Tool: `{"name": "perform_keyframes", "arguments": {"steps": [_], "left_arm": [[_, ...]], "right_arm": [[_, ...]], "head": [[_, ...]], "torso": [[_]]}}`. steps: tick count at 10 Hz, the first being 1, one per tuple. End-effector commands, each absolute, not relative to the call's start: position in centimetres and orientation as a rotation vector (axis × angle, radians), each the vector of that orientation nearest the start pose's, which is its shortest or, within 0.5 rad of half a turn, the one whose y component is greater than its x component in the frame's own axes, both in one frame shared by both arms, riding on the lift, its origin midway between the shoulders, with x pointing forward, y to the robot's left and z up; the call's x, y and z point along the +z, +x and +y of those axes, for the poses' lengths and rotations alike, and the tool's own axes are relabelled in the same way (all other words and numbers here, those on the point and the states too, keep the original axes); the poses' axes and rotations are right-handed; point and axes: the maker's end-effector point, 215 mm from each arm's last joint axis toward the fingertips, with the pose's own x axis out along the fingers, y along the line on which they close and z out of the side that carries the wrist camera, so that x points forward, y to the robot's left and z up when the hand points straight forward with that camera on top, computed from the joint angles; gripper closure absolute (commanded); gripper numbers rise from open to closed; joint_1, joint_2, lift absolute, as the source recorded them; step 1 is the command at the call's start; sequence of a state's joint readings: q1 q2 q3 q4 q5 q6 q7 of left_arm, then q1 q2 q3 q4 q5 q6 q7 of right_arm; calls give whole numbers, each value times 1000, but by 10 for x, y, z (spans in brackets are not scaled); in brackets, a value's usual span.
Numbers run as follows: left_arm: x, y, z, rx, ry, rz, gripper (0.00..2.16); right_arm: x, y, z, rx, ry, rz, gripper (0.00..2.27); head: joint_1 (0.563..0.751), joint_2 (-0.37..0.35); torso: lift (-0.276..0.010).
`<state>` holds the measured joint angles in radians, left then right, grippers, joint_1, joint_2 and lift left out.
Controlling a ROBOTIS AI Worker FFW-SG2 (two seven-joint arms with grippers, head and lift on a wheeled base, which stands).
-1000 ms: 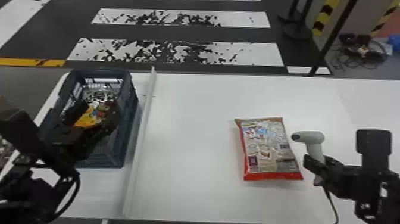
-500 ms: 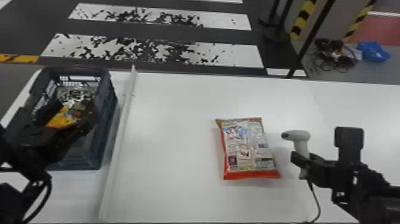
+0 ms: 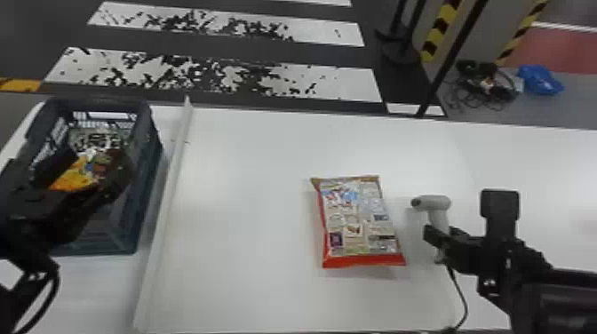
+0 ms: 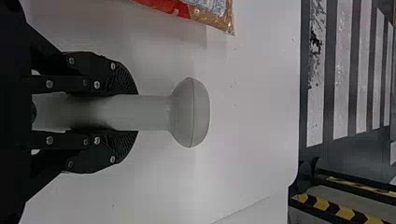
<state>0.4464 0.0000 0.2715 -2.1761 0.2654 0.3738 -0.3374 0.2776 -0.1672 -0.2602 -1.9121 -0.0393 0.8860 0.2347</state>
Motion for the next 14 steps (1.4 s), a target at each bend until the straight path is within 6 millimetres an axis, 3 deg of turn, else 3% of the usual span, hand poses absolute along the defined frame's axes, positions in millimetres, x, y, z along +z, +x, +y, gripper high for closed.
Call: {"name": "perform_keyframes", "arguments": {"steps": [1, 3, 4, 5, 6, 7, 9, 12, 14], "left_arm": [[-331, 450, 280, -150, -194, 153, 83], [-331, 450, 280, -150, -194, 153, 83], [-332, 450, 280, -149, -194, 155, 83], [-331, 450, 280, -150, -194, 153, 83], [-333, 450, 280, -150, -195, 158, 83], [-332, 450, 280, -150, -196, 154, 83], [-332, 450, 280, -150, -196, 154, 83], [-332, 450, 280, -150, -196, 154, 83], [-332, 450, 281, -148, -195, 154, 83]], "right_arm": [[-526, 418, -379, -46, -8, 802, 2256], [-528, 423, -381, -54, -26, 785, 2253], [-529, 423, -380, -58, -30, 784, 2128], [-527, 426, -378, -57, -32, 766, 1818], [-524, 429, -377, -56, -35, 748, 1244], [-524, 429, -376, -54, -33, 748, 920], [-526, 428, -376, -55, -32, 752, 768], [-527, 426, -377, -61, -28, 756, 157], [-503, 422, -384, -85, -6, 701, 73]], "head": [[695, -125], [695, -129], [695, -131], [695, -131], [695, -129], [695, -126], [695, -123], [695, -122], [695, -128]], "torso": [[-95], [-95], [-95], [-95], [-95], [-95], [-95], [-95], [-95]]}}
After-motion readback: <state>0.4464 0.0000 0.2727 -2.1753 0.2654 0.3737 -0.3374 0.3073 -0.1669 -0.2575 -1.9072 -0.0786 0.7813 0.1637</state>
